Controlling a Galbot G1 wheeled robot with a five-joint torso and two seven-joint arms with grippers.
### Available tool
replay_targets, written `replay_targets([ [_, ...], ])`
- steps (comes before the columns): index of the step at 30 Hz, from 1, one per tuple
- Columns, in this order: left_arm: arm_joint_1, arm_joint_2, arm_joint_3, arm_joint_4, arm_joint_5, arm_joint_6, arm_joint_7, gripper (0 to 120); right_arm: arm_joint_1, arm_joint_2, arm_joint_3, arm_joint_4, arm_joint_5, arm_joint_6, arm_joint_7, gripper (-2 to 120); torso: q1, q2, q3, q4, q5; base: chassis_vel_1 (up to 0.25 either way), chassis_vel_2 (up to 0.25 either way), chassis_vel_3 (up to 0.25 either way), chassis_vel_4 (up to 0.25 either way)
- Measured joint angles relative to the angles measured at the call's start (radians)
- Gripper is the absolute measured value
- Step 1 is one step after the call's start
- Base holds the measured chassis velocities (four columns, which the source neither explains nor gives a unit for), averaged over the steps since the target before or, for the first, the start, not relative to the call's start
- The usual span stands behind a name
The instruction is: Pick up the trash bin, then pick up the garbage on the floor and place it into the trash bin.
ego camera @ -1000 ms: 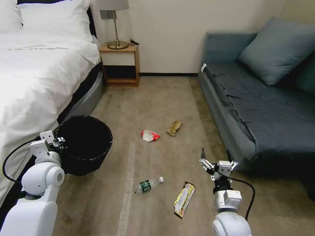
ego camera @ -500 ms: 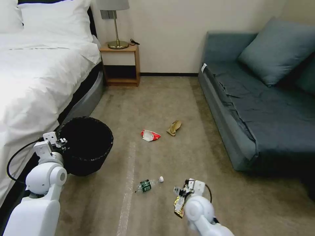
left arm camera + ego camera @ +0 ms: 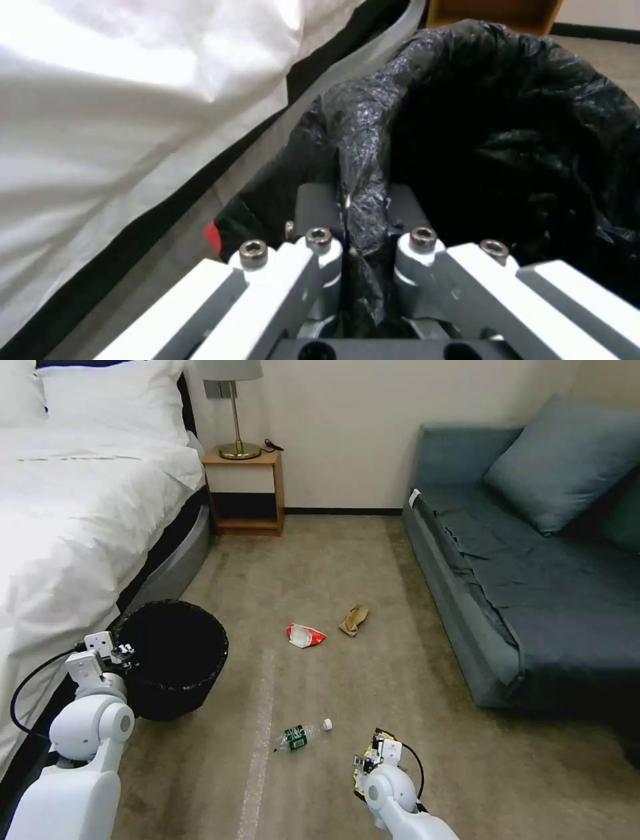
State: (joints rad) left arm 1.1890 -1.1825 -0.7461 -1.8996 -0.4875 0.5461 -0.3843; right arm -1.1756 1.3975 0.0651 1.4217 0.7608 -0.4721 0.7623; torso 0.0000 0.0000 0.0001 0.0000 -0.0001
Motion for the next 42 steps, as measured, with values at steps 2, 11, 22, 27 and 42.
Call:
replay_targets([
  [2, -0.001, 0.000, 0.000, 0.000, 0.001, 0.000, 0.000, 4, 0.001, 0.004, 0.002, -0.012, -0.011, 0.009, -0.008, 100, 0.000, 0.000, 0.000, 0.0000, 0.0000, 0.000, 0.000, 0.000, 0.000],
  [11, -0.003, -0.001, 0.002, 0.007, 0.012, -0.005, 0.001, 4, 0.017, 0.031, 0.011, -0.062, -0.053, 0.036, -0.035, 100, 0.000, 0.000, 0.000, 0.0000, 0.0001, 0.000, 0.000, 0.000, 0.000],
  [22, -0.007, 0.003, 0.004, 0.010, 0.013, -0.008, 0.003, 4, 0.025, 0.045, 0.026, -0.129, -0.093, 0.070, -0.066, 95, 0.000, 0.000, 0.000, 0.0000, 0.0001, 0.000, 0.000, 0.000, 0.000],
  [27, -0.007, 0.003, 0.003, 0.010, 0.013, -0.009, 0.003, 4, 0.019, 0.046, 0.025, -0.128, -0.105, 0.079, -0.074, 83, 0.000, 0.001, 0.000, 0.0002, 0.0001, 0.000, 0.000, 0.000, 0.000],
  [42, -0.008, 0.004, 0.002, 0.007, 0.014, -0.010, 0.003, 4, 0.000, 0.045, 0.028, -0.124, -0.126, 0.095, -0.085, 50, 0.000, 0.000, 0.000, 0.0010, 0.0008, 0.000, 0.000, 0.000, 0.000],
])
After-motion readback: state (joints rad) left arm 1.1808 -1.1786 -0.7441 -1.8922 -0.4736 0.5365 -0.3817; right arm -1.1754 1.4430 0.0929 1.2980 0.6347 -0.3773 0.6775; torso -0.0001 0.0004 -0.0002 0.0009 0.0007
